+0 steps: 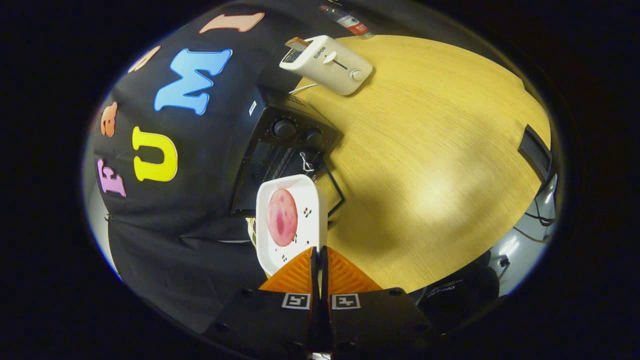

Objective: Open the toaster oven, put the food inside, and close the toaster oven door.

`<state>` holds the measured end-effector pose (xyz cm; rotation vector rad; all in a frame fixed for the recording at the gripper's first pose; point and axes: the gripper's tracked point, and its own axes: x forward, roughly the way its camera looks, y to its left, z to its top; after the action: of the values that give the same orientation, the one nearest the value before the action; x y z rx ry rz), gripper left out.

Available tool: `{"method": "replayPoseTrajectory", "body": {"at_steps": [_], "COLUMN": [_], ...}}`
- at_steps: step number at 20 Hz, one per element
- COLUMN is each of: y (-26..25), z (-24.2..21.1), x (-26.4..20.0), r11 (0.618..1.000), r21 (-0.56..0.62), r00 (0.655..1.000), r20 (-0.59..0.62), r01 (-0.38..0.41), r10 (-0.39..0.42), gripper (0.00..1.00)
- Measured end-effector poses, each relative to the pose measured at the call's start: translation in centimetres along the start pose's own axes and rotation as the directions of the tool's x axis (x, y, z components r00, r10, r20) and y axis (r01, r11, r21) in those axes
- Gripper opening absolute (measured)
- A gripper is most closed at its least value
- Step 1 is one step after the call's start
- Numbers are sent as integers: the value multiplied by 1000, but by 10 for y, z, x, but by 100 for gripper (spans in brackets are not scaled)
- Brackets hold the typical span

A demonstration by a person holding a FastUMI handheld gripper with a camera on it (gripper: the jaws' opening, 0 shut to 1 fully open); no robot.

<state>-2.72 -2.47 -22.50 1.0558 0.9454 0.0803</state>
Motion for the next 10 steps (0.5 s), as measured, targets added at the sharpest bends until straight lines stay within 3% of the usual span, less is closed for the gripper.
{"method": "replayPoseTrajectory", "body": {"at_steps": [10], "y": [46], "z": [8], "x": [87], "r11": [999], "r21": [44], "r00": [1000], "r20": [-14], "r01": [-16], "r10": [16], "gripper": [2]}}
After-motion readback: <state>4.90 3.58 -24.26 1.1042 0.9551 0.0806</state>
